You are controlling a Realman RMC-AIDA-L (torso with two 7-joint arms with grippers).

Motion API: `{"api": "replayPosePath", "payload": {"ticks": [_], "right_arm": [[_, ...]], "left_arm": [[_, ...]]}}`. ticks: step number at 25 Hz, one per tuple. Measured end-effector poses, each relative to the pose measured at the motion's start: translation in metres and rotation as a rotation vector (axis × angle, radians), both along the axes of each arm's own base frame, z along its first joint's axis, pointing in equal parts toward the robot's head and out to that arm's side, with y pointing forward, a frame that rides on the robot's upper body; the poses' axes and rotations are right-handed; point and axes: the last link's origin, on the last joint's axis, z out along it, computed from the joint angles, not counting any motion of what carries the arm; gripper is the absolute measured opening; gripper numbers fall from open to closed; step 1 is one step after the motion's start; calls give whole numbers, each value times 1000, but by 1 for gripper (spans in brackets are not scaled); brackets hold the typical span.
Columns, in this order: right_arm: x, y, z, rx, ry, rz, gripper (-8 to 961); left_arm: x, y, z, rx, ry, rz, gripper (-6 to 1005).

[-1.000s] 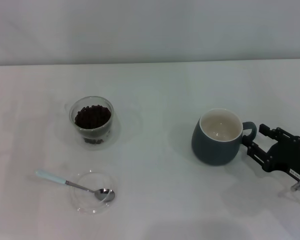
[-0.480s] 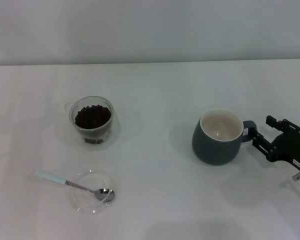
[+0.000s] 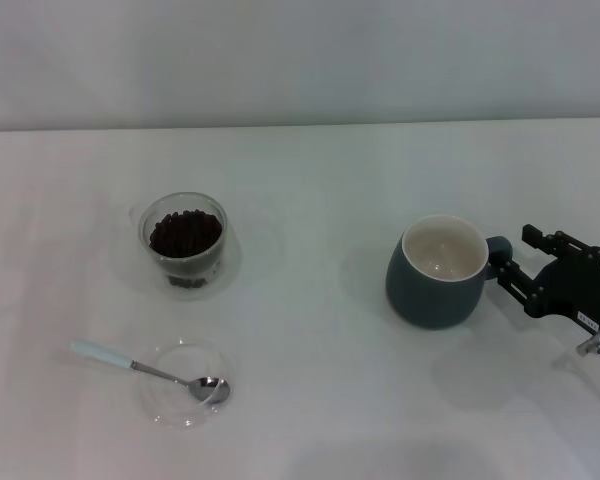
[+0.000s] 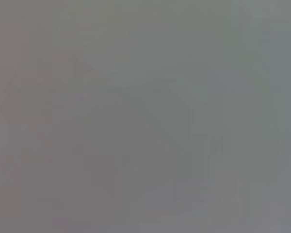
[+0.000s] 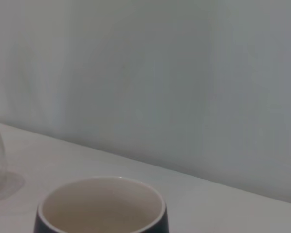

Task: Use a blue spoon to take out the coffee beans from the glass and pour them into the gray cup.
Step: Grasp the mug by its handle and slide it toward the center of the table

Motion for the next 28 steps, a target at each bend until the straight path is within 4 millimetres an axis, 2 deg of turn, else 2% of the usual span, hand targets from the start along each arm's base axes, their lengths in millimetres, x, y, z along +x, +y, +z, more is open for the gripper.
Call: {"api": "replayPosePath", "payload": {"ticks": [10, 21, 23, 28], "right_arm": [[-2, 4, -3, -8, -23, 12, 508], [-7, 5, -6, -21, -30, 33, 346], [-8, 6, -7, -25, -29, 42, 188], [-18, 7, -13, -54, -25, 81, 183]], "left_arm": [[0, 0, -1, -1, -5, 1, 861], [-1, -1, 0, 1, -6, 4, 859], [-1, -1, 0, 1, -6, 4, 859], [-1, -1, -1, -1, -6, 5, 860]]}}
